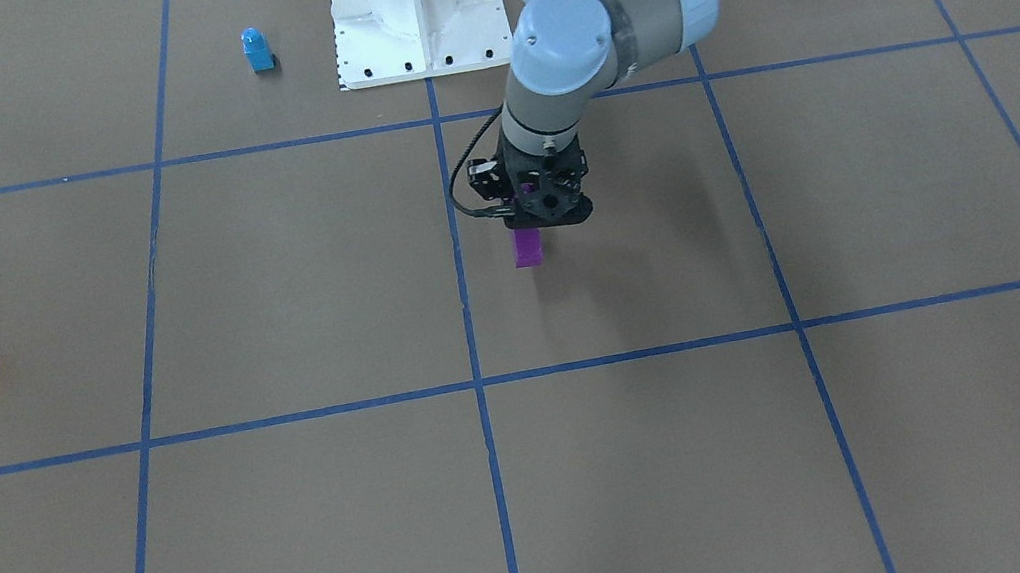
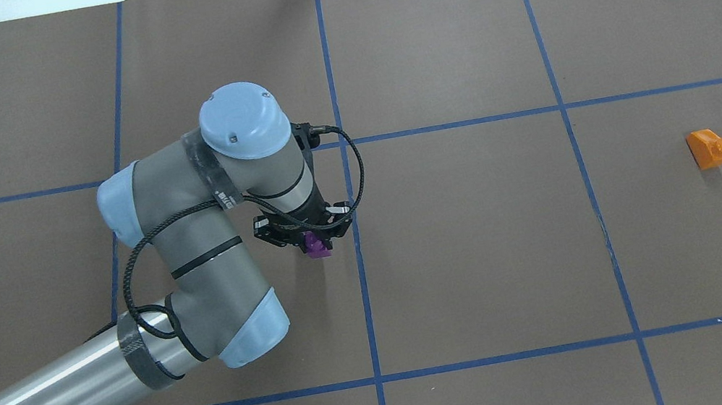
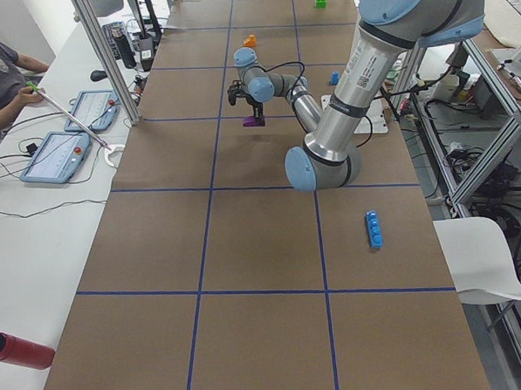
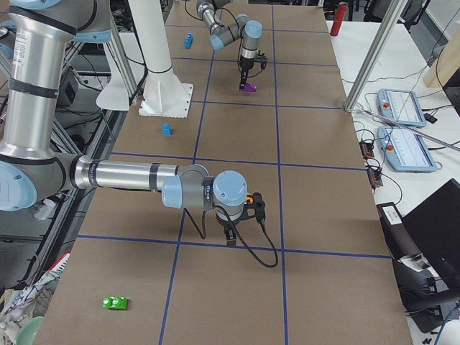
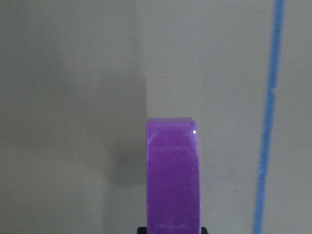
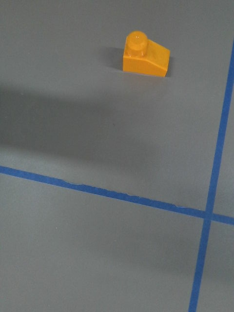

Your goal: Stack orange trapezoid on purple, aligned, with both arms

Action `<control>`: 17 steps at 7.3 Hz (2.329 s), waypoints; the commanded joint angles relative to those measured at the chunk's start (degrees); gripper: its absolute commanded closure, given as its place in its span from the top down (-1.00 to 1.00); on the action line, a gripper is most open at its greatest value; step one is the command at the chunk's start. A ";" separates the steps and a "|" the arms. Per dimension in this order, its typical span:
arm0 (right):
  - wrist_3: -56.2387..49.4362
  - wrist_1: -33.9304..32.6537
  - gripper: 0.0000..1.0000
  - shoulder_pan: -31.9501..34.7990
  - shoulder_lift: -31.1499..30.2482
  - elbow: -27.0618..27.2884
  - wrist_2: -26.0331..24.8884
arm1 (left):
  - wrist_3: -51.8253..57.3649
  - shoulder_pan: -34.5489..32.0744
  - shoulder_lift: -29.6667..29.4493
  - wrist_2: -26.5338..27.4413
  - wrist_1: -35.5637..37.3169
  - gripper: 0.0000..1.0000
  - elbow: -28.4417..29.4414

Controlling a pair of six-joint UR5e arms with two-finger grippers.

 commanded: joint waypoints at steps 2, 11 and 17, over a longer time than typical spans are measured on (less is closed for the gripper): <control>0.04 0.51 1.00 0.08 -0.05 -0.11 0.06 | -0.08 2.67 -4.89 2.02 0.13 -1.00 6.45; -0.05 0.51 1.00 -0.09 -0.05 -0.28 -0.03 | -1.75 3.03 -7.73 2.30 0.05 0.14 10.96; 18.94 11.15 0.97 -11.92 2.76 -2.81 -1.17 | -1.75 -0.39 -7.82 2.03 2.93 1.00 6.92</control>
